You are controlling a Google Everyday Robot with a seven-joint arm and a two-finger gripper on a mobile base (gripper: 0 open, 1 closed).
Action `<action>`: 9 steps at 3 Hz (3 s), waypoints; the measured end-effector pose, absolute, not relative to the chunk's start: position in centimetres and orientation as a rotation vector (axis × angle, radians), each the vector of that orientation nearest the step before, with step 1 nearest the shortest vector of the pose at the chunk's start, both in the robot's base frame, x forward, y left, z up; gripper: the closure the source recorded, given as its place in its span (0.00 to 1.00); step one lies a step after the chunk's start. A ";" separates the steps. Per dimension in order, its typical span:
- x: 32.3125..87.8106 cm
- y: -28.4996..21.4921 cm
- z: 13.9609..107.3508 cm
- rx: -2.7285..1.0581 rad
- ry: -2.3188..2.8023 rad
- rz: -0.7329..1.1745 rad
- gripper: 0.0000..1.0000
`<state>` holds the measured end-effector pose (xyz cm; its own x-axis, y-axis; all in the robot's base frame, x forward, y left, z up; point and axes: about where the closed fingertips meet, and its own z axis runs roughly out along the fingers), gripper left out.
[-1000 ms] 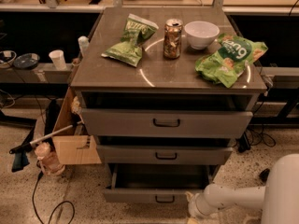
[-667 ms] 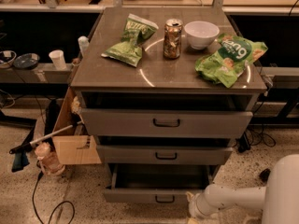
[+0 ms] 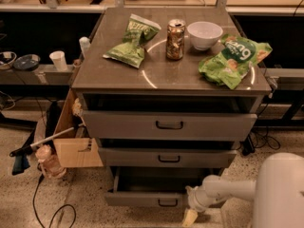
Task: Open bottom drawer
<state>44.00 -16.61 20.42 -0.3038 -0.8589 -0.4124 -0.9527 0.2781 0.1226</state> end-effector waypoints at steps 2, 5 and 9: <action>46.1 -16.8 16.2 -1.675 2.354 0.588 0.00; 45.5 -17.5 16.3 -1.665 2.376 0.610 0.00; 46.2 -16.2 16.9 -1.722 2.346 0.589 0.00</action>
Offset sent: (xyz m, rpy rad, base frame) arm 0.1193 -0.0448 -0.2021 -0.0038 0.2847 -0.0671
